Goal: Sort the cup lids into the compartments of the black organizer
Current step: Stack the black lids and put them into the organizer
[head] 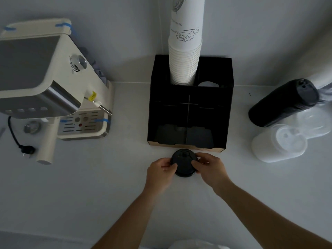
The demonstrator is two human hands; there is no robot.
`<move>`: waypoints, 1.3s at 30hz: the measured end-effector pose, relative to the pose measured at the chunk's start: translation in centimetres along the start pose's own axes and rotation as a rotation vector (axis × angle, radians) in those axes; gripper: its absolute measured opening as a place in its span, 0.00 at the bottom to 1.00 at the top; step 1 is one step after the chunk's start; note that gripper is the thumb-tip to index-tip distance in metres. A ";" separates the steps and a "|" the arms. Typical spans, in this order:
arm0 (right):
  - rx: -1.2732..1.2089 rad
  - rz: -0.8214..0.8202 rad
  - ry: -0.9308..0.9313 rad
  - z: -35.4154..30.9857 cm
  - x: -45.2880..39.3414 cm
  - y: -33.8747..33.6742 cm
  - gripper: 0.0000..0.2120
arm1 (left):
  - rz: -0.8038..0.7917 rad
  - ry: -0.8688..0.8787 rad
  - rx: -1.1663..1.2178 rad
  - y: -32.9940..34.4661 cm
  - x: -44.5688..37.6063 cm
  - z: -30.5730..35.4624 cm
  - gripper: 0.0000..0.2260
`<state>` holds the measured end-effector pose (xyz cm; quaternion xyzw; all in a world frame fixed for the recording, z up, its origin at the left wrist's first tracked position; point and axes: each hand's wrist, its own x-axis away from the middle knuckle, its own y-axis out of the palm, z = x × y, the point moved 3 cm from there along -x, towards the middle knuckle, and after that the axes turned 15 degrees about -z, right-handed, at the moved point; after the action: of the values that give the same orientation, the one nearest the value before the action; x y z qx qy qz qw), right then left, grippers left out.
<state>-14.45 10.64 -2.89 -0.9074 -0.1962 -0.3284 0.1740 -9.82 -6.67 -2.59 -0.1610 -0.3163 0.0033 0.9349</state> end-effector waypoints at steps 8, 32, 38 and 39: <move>0.158 -0.002 -0.003 0.3 -0.5 -0.1 0.11 | 0.009 -0.041 -0.071 -0.1 -0.7 0.3 0.08; -0.101 0.016 0.086 0.4 0.4 0.4 0.10 | -0.080 -0.071 0.116 -0.1 0.2 0.6 0.10; -0.151 -0.006 0.045 0.1 1.4 0.2 0.07 | -0.051 -0.059 0.227 -0.3 1.5 0.0 0.12; -0.155 -0.010 0.033 0.0 1.6 0.2 0.08 | -0.048 -0.050 0.236 -0.5 1.7 0.0 0.12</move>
<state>-13.24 10.82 -1.88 -0.9116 -0.1715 -0.3586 0.1047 -8.49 -6.92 -1.43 -0.0423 -0.3407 0.0221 0.9390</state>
